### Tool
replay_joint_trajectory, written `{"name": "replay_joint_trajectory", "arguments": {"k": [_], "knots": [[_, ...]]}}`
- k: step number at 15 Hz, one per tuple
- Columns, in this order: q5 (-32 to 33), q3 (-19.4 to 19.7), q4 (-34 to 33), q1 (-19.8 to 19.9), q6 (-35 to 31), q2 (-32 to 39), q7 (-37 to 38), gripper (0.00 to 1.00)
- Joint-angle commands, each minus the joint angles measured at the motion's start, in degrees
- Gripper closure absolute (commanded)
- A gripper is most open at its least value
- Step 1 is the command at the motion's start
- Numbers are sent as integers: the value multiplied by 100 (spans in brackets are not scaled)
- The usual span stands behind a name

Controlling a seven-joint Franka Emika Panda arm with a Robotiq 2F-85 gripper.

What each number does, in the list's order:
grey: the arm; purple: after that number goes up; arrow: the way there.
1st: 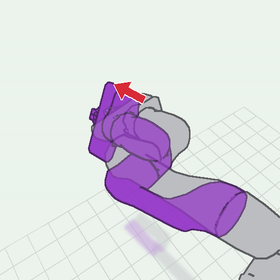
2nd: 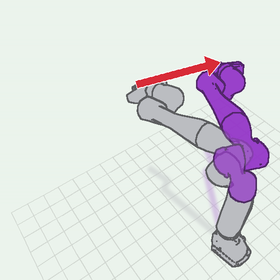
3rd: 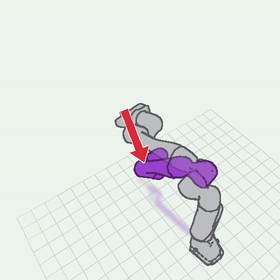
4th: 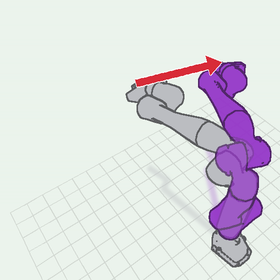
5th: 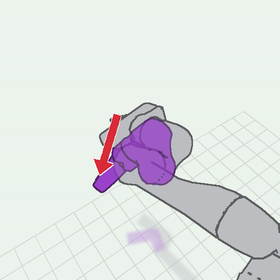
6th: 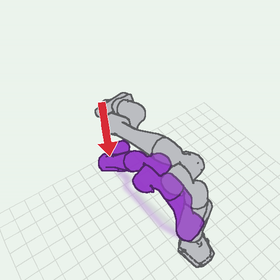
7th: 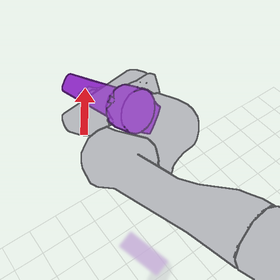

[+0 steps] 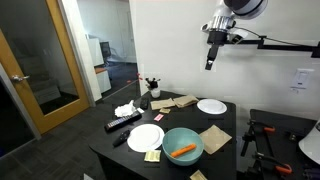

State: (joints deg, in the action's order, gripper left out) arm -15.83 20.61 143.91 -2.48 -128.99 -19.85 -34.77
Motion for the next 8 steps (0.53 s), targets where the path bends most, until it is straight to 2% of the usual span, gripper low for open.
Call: {"name": "replay_joint_trajectory", "arguments": {"k": [1,8], "knots": [[-407,-370,68,-80,-563,-4,-223,0],[-517,-1036,75,-644,-1002,30,-878,0]]}}
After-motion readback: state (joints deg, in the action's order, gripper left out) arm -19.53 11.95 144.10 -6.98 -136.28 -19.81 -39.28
